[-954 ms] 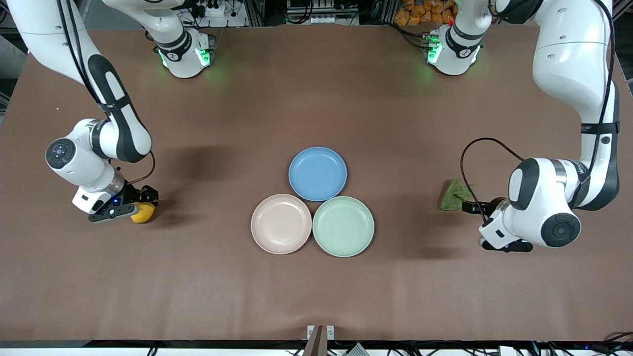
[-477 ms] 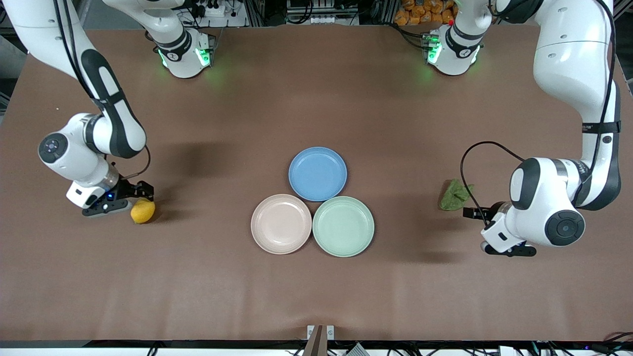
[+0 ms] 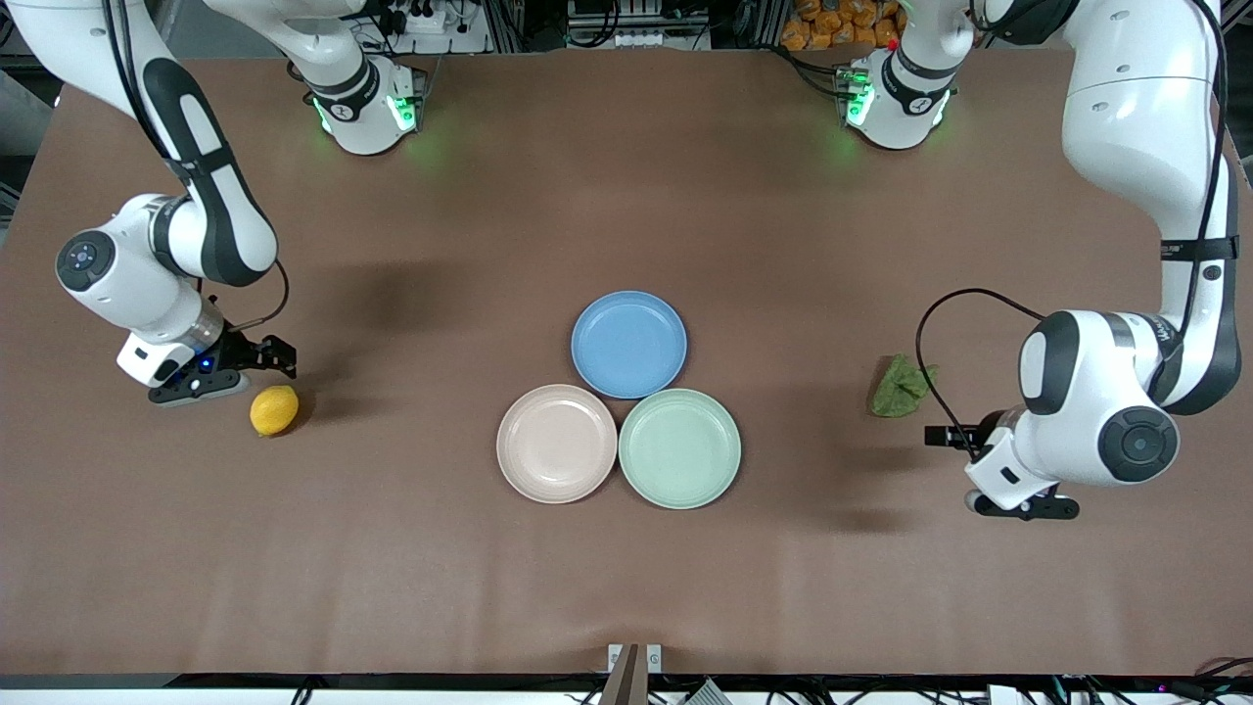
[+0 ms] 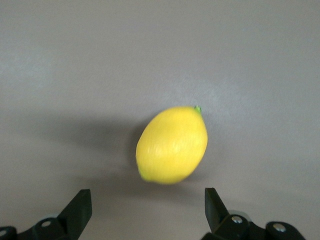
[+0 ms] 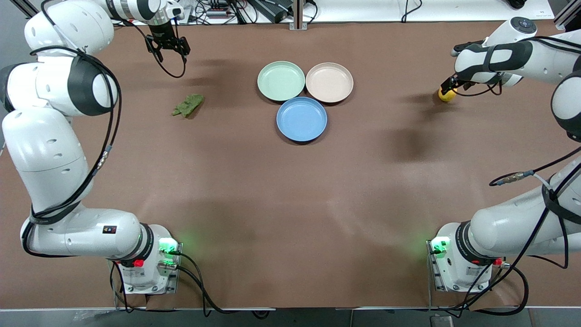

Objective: Pick lemon and lettuce from plates
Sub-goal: 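Withdraw the right gripper while the left gripper lowers the lettuce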

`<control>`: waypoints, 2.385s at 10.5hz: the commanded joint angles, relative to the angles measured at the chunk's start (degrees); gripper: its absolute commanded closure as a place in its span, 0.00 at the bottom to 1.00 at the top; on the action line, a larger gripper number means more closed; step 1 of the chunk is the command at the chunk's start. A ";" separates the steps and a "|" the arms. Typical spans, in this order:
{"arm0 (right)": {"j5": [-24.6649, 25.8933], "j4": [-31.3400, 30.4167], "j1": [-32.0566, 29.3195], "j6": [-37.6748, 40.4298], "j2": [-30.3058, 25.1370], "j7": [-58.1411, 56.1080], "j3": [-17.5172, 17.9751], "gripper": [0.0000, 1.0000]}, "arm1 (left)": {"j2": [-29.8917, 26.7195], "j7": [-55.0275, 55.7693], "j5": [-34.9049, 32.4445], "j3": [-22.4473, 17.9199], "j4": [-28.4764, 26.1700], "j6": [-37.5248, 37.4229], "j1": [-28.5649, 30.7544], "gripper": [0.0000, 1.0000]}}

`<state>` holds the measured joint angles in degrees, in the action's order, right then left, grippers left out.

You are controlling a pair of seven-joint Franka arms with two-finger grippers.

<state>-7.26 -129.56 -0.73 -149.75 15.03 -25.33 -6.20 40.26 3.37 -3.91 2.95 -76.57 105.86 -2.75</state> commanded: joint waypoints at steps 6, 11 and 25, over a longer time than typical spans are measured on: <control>-1.00 -2.45 -2.26 16.85 -13.00 8.70 0.31 0.00 | -2.12 -0.82 -0.74 0.92 -4.28 5.23 1.78 0.00; -0.21 7.55 -4.54 31.69 -15.82 8.80 -0.39 0.00 | -7.99 -0.82 -0.83 0.92 -19.46 21.98 2.39 0.00; 9.02 30.05 -3.58 50.57 -17.93 30.86 3.56 0.00 | -12.05 -0.47 -0.83 1.10 -36.01 44.79 2.92 0.00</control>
<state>1.06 -103.22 -4.22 -104.72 -3.80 4.63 -2.80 30.44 3.37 -3.91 3.33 -109.88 149.79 -0.67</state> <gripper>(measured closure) 0.000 0.000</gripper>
